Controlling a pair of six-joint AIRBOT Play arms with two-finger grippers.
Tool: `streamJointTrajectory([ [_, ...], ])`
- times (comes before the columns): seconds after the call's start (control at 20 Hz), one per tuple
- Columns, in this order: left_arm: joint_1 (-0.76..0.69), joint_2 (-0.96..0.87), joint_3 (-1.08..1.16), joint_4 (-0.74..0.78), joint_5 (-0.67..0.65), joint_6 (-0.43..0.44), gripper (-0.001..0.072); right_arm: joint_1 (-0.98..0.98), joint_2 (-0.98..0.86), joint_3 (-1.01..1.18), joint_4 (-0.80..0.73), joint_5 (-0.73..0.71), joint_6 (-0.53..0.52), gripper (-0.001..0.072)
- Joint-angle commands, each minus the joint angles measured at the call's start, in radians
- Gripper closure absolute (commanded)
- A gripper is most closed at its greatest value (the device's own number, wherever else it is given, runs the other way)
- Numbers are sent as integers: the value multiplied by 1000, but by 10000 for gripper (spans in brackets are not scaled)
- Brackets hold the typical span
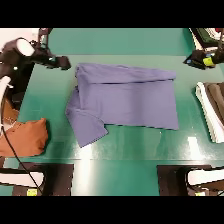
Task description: Fold the shirts.
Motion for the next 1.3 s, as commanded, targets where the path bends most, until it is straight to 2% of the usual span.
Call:
streamJointTrajectory([
  [0.0,109,62,-55,-6,-285,16,135,-44,114,-131,19,109,-60,324],
  [0.2,167,134,-309,-82,-290,20,135,-78,280,-405,36,83,-74,324],
  [0.4,167,143,-517,-241,-174,60,135,-79,391,-576,36,71,-74,324],
  [0.7,158,142,-672,-296,-53,68,135,-79,470,-668,35,56,-74,324],
  [0.9,83,140,-686,-294,14,68,138,-79,473,-668,35,58,-73,324],
  [0.95,70,140,-686,-295,29,61,270,-81,473,-668,28,61,-73,324],
  [1.0,66,142,-685,-296,36,38,468,-90,473,-668,27,70,-74,324],
  [1.05,66,143,-679,-296,35,22,593,-106,473,-668,27,84,-73,324],
  [1.1,65,144,-665,-291,32,20,685,-129,473,-668,25,101,-74,324],
  [1.25,65,189,-624,-292,26,20,685,-215,472,-671,-67,158,-71,324],
])
